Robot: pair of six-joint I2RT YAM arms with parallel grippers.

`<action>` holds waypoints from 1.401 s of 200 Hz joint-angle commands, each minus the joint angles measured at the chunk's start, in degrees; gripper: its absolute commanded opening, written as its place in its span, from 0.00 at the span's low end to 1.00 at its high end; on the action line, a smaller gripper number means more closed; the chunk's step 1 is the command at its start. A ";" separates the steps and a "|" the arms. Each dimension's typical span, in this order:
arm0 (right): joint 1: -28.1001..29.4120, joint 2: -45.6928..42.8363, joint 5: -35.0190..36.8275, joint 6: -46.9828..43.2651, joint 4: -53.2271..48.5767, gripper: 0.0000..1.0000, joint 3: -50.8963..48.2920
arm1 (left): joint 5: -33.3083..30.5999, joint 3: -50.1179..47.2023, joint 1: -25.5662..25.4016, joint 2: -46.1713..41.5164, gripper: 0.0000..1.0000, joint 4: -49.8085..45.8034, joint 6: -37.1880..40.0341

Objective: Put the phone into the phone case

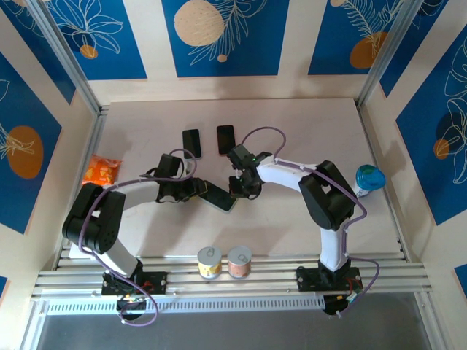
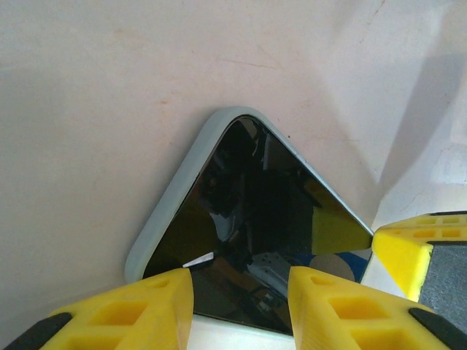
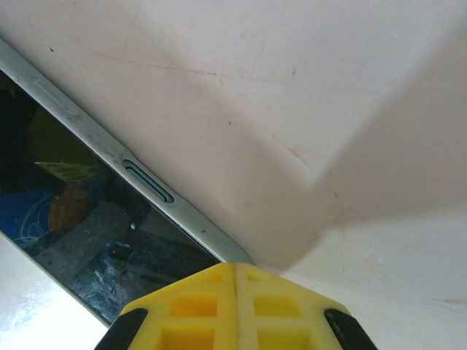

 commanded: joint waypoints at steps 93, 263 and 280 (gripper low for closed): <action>-1.73 -8.71 -1.34 17.53 11.20 0.00 -22.69 | 1.62 4.44 -0.13 11.23 0.41 7.36 -0.28; 4.55 -7.96 -5.08 9.11 13.75 0.00 -11.80 | 5.14 4.46 1.48 -1.31 0.42 8.33 -2.84; 4.06 -6.60 -6.31 8.89 15.14 0.00 -11.92 | 5.30 2.79 2.01 -2.37 0.42 8.09 -2.71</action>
